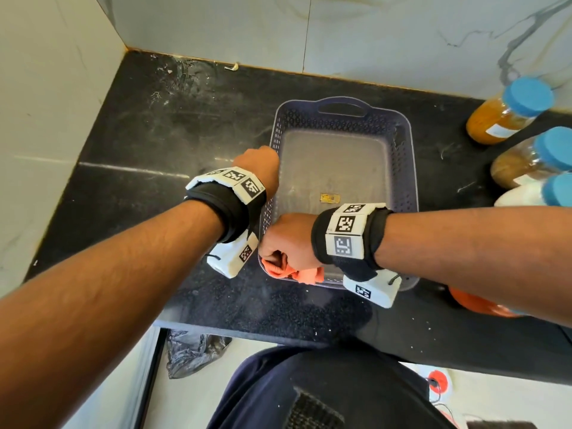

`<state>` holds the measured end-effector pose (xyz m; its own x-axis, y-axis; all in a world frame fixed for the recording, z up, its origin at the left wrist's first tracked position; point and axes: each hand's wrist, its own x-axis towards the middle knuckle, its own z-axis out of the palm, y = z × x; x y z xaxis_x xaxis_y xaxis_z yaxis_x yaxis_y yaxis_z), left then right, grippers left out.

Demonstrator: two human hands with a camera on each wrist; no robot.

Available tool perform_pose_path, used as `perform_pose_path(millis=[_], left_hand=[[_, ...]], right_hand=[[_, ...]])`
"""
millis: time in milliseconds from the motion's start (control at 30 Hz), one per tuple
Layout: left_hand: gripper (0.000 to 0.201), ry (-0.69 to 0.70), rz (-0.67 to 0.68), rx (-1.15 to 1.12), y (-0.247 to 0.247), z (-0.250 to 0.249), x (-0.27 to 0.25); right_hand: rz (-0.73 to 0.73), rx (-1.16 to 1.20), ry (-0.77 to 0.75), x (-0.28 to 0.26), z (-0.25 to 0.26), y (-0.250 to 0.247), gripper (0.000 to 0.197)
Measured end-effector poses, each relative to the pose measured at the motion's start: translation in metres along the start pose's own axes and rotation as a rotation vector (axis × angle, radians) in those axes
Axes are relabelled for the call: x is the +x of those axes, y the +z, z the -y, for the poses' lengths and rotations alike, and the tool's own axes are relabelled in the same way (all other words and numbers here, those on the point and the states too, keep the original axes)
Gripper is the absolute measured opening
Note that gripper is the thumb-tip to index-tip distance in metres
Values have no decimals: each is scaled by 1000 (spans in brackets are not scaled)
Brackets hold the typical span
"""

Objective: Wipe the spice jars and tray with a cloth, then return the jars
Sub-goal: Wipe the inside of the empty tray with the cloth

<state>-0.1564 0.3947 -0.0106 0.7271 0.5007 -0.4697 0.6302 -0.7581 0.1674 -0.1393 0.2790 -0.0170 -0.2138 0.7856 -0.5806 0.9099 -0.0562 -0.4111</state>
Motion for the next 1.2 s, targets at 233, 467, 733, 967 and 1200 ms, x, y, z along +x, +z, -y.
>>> perform_pose_path(millis=[233, 467, 733, 967, 1200], left_hand=[[33, 51, -2, 17, 4, -7, -5], [25, -14, 74, -255, 7, 10, -15], [23, -8, 47, -220, 17, 38, -45], [15, 75, -32, -26, 21, 24, -44], [22, 38, -52, -19, 19, 33, -36]], right_hand=[[218, -103, -2, -24, -28, -5, 34], [86, -11, 82, -10, -23, 3, 25], [-156, 176, 68, 14, -10, 8, 41], [93, -15, 22, -6, -19, 1, 23], [310, -61, 20, -20, -23, 7, 20]])
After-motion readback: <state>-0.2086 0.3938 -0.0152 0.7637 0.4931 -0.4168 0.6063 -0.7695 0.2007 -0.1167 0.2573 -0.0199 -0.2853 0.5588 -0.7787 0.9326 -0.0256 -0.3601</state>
